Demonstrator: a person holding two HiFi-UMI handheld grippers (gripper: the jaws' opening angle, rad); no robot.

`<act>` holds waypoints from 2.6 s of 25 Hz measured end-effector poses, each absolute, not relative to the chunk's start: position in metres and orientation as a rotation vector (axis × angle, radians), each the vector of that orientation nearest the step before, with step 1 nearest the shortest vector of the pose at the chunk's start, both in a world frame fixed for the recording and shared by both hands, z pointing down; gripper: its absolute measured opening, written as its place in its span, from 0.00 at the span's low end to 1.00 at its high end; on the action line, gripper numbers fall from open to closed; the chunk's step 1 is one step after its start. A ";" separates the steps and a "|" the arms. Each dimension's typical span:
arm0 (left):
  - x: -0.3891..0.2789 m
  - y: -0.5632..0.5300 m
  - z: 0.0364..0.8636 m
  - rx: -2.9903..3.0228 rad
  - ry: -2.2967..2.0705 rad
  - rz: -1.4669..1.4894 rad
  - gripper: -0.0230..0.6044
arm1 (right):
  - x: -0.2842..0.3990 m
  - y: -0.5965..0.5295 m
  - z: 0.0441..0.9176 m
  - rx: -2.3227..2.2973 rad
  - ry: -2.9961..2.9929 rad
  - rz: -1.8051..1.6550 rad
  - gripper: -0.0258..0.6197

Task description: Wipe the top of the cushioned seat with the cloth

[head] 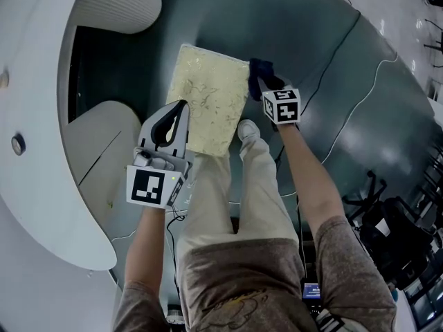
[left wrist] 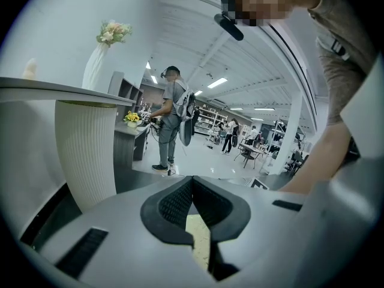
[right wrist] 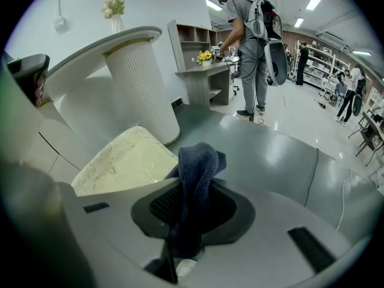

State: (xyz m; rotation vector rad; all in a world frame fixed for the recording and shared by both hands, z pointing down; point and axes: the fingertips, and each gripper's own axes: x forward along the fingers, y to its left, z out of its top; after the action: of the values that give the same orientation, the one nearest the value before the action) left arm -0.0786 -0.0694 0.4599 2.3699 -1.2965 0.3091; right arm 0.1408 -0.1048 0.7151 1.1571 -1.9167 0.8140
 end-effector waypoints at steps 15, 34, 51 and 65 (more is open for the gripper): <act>-0.076 -0.075 0.460 2.374 -1.294 0.298 0.06 | 0.177 -0.088 0.691 1.185 -1.917 0.826 0.17; -0.116 -0.065 0.463 2.332 -1.355 0.300 0.06 | -0.053 -0.113 0.653 0.926 -2.248 0.875 0.17; -0.163 -0.051 0.473 2.263 -1.418 0.315 0.06 | -0.127 -0.086 0.694 0.821 -2.202 0.902 0.17; -0.151 -0.044 0.472 2.279 -1.396 0.315 0.06 | -0.089 -0.077 0.701 0.858 -2.167 0.861 0.17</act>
State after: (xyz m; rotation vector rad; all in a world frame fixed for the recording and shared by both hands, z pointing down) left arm -0.1507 -0.0445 0.4724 2.2787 -1.3962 0.3147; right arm -0.0887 -0.0773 0.7009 0.8584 -2.1668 0.8611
